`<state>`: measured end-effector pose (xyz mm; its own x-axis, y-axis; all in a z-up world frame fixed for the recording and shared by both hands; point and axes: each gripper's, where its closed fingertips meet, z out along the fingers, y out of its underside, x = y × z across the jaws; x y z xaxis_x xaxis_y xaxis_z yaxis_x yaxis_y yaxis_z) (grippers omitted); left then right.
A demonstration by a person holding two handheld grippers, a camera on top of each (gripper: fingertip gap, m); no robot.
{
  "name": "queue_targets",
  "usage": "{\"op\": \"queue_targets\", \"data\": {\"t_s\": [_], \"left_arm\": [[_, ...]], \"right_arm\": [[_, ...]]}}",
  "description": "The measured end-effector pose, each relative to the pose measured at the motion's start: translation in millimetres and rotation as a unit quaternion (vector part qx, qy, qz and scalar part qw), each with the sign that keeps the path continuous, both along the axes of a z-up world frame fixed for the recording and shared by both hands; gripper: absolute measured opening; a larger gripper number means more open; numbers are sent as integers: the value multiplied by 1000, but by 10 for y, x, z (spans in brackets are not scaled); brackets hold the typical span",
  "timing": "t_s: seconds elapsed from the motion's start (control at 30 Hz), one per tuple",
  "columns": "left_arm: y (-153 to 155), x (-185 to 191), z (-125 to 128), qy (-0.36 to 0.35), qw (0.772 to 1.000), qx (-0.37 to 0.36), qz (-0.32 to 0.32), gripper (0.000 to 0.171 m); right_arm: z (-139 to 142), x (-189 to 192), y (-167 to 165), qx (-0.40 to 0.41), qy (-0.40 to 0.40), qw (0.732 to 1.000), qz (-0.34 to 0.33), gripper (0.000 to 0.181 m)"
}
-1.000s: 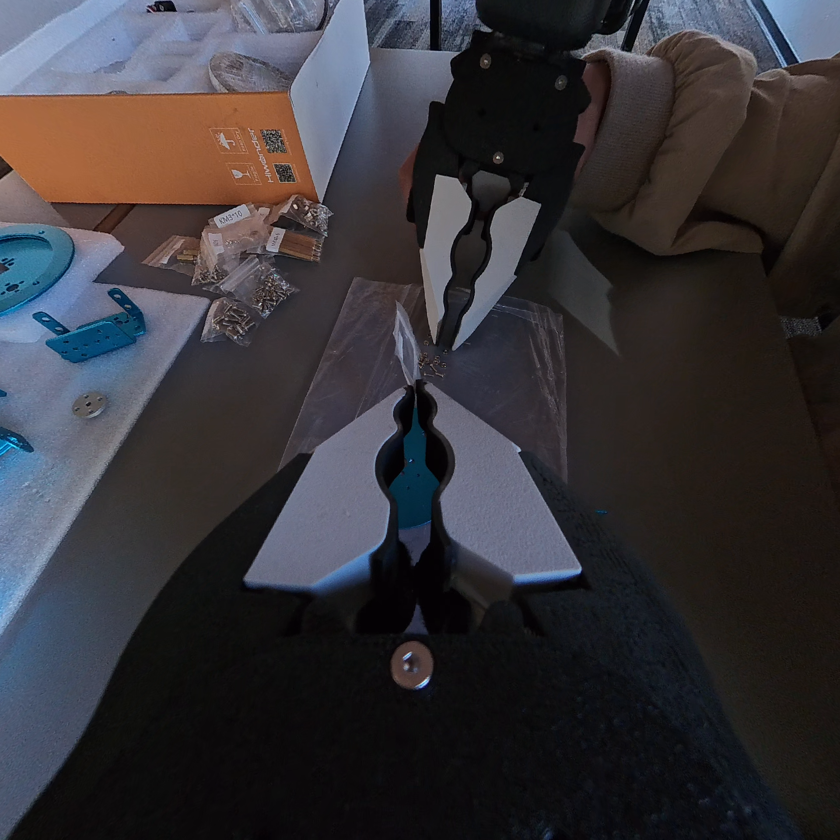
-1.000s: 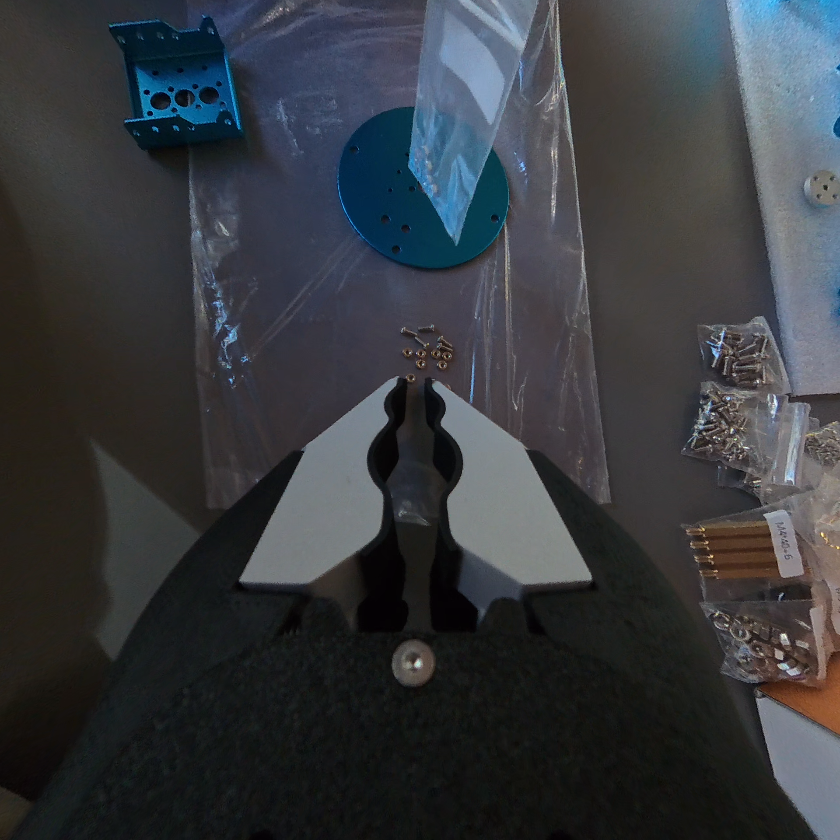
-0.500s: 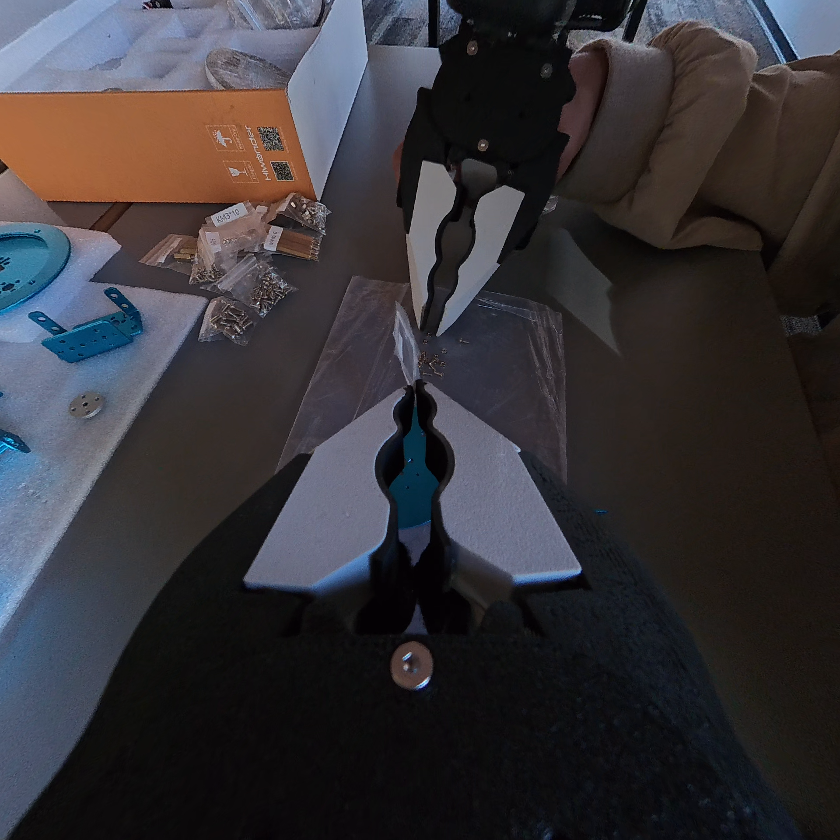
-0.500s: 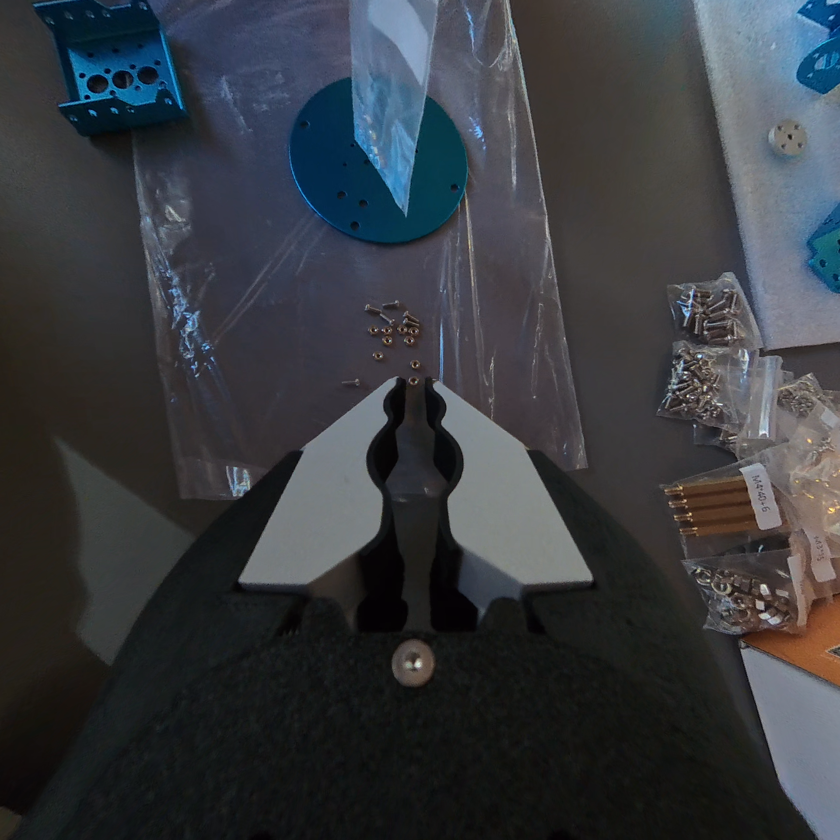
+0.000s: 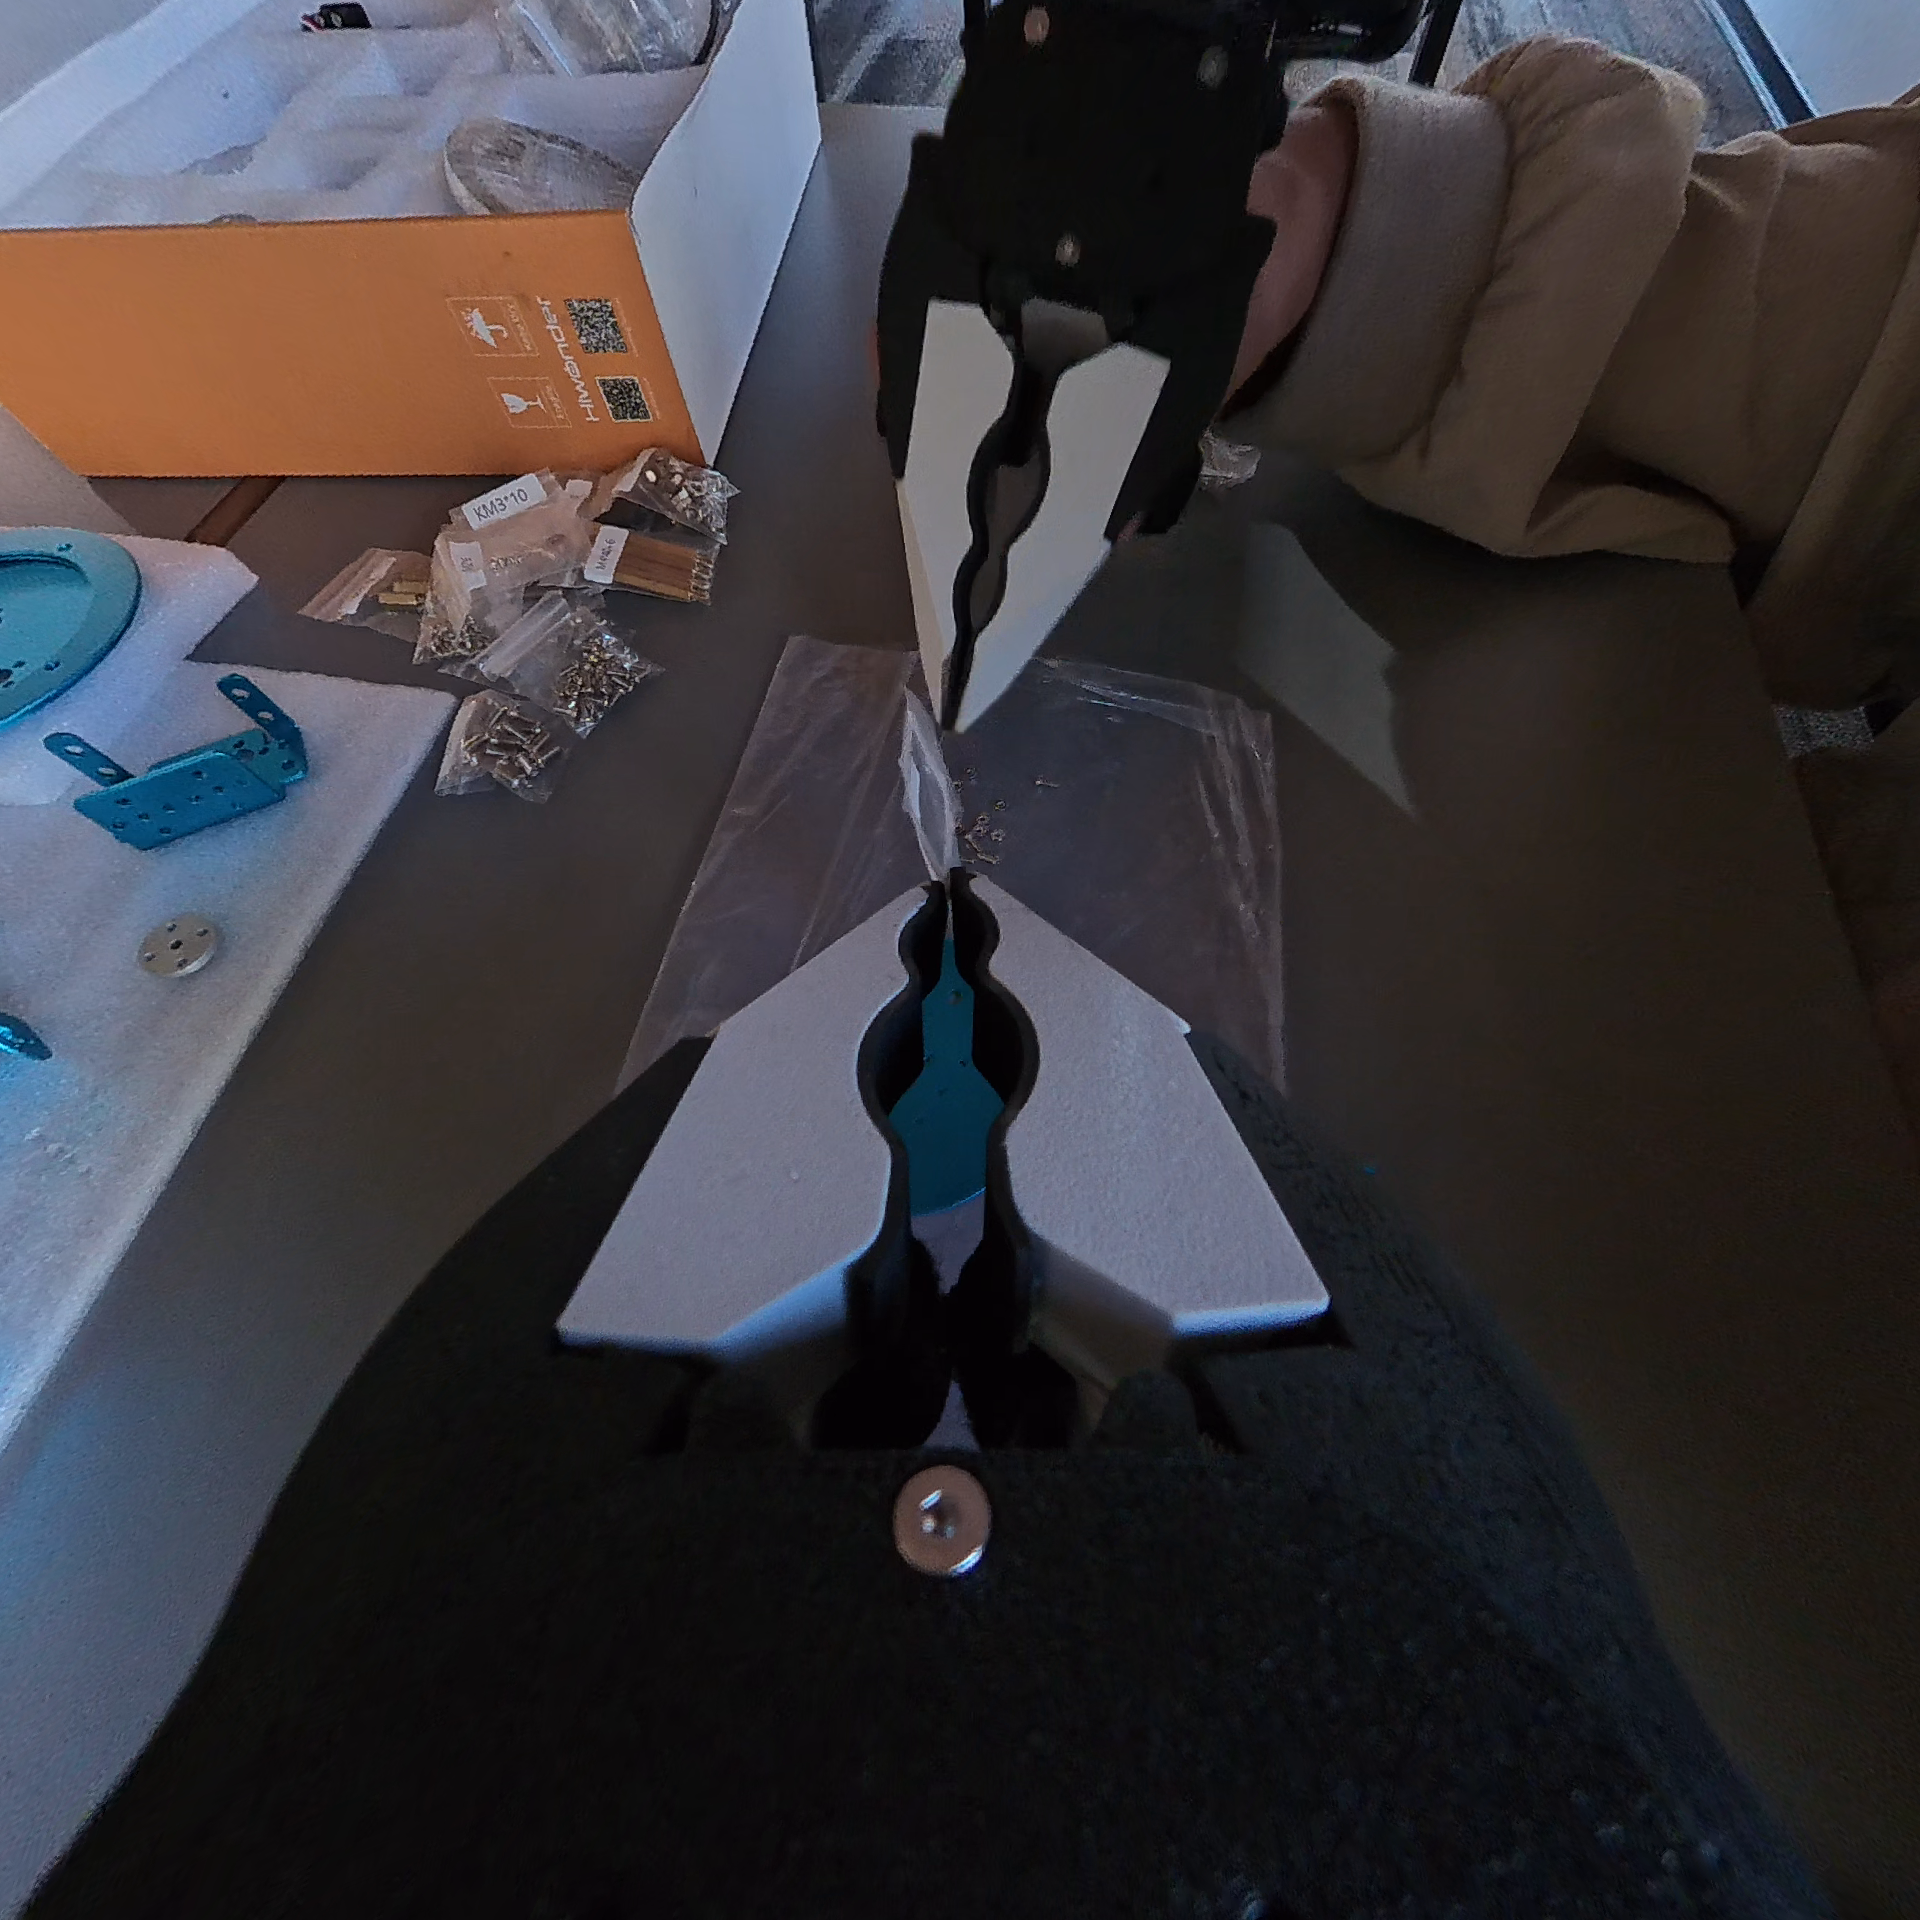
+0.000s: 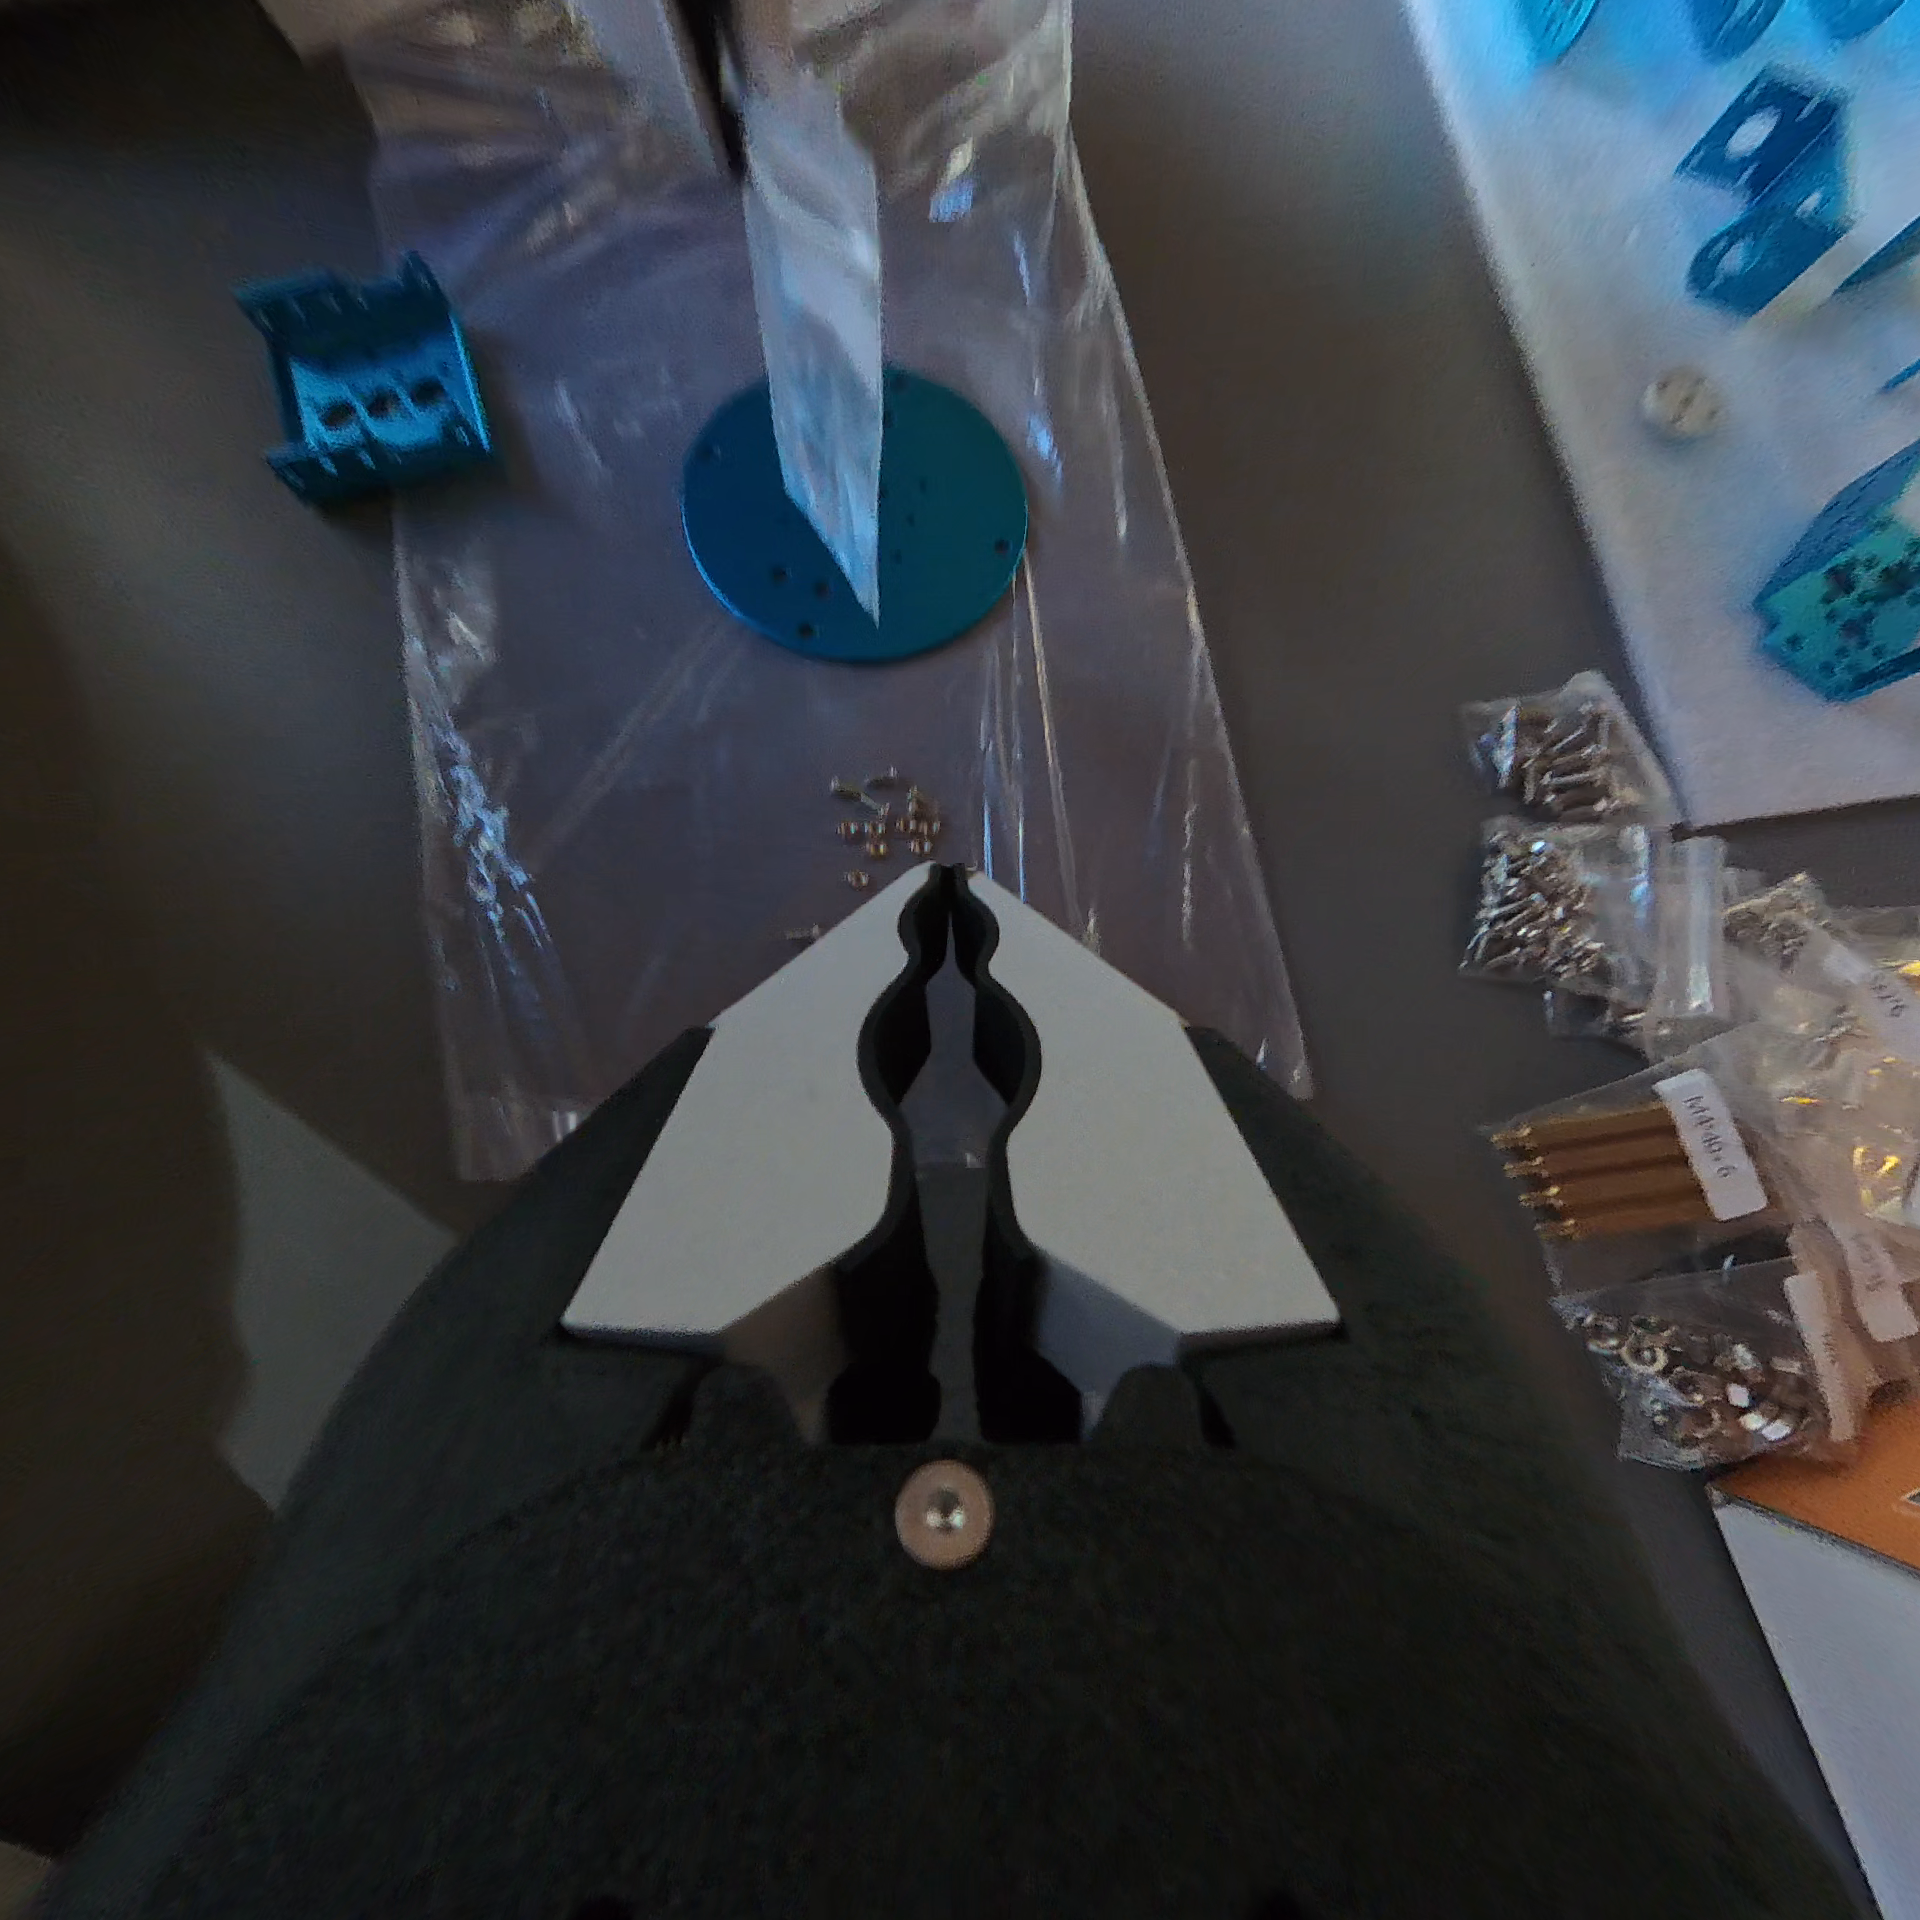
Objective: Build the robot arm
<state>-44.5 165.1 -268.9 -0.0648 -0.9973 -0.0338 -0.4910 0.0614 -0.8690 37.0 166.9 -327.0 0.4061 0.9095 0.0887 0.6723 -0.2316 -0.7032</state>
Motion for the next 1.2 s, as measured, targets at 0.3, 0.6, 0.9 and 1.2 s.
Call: {"op": "queue_targets", "data": {"t_s": [0.3,0.6,0.9,1.2], "left_arm": [[-19,18,-53,9,1000,0,-4,0],[-33,22,-56,10,1000,0,-6,0],[-36,33,-75,11,1000,-1,-7,0],[-100,82,-124,17,1000,4,-17,0]], "right_arm": [[-120,59,-45,-24,-35,999,-3,11],[-206,15,-51,-27,-39,999,4,7],[-204,17,-40,-13,-48,999,8,2],[315,-169,-69,14,77,997,21,3]]}}
